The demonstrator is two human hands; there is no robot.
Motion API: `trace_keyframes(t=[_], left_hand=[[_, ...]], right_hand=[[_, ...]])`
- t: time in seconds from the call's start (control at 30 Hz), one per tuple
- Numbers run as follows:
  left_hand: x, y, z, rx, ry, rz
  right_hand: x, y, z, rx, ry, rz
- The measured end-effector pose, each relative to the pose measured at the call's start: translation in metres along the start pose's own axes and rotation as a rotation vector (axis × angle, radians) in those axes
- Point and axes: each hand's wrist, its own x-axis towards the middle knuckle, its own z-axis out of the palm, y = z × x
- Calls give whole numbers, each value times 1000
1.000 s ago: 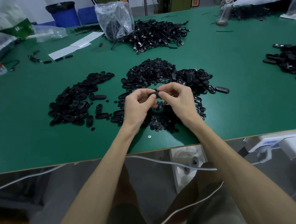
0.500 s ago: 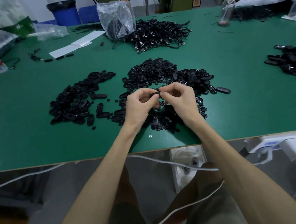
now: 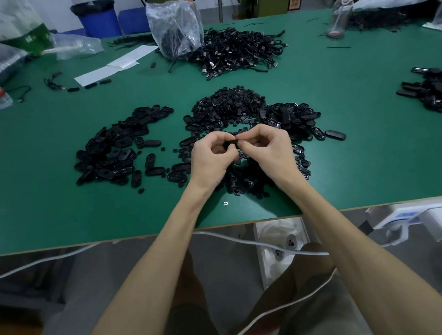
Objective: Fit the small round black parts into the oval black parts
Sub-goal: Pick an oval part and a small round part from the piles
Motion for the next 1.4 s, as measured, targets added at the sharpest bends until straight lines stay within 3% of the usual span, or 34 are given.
trace_keyframes(t=[0.17, 0.33, 0.63, 0.77, 0.9, 1.07, 1.23, 1.3, 1.4], left_hand=[[1, -3, 2, 56, 18, 14], [2, -5, -4, -82, -7, -14], [2, -5, -4, -62, 50, 15], [0, 3, 3, 161, 94, 166], [-1, 11, 2, 347, 78, 290], [12, 13, -33, 495, 141, 122], [29, 4, -106, 957, 308, -47], [34, 1, -134, 1086, 325, -108], [32, -3, -154, 1204, 205, -232]], right_hand=[[-1, 1, 0, -2, 0, 15], [0, 2, -3, 51, 5, 48], [2, 1, 1, -173, -17, 34], [1, -1, 0, -41, 78, 91], [5, 1, -6, 262, 318, 209], [11, 6, -11, 435, 552, 307], [13, 5, -10, 530, 695, 305], [14, 6, -9, 546, 713, 309], [15, 5, -7, 483, 624, 350]])
